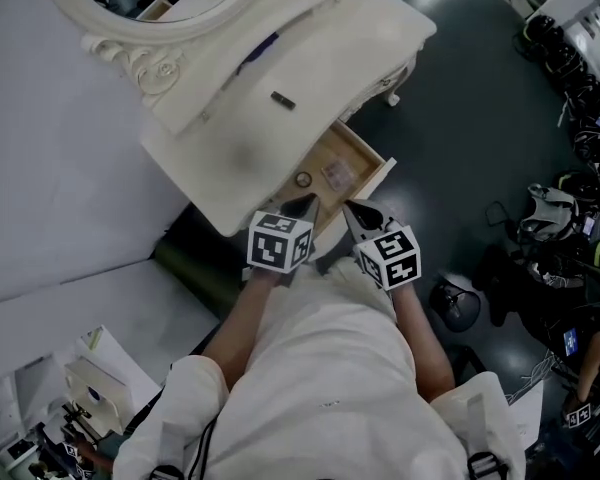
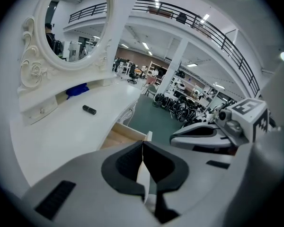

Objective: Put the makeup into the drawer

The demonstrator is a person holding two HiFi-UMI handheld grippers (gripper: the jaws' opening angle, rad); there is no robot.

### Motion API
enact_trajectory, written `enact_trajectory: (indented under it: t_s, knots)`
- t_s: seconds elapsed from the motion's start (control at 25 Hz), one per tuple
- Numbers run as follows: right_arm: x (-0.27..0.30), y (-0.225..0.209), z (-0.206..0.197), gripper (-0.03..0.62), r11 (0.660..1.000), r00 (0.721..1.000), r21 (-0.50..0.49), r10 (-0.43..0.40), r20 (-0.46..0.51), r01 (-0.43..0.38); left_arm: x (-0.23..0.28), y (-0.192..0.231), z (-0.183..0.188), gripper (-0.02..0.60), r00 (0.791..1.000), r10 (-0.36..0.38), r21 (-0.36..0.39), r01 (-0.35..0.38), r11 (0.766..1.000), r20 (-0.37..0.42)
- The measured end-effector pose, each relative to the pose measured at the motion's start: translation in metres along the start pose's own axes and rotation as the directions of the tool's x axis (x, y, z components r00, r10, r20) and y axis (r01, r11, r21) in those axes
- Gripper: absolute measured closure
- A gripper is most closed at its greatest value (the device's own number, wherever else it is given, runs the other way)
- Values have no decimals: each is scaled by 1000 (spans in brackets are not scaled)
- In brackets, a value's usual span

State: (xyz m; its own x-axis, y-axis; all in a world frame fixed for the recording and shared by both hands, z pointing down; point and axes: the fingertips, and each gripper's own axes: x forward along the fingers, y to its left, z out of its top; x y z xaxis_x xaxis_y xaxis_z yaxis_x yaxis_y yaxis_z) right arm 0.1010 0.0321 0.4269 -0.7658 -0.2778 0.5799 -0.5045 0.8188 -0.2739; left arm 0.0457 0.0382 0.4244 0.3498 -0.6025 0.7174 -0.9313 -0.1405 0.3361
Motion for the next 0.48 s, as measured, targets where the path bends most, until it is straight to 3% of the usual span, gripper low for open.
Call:
enact_trajectory:
  t_s: [0.48]
  knots:
    - [-2,6,-4,580,999,999,-2,-39,-15,39,-4,-4,-4,571,1000,-26,38,26,999,-4]
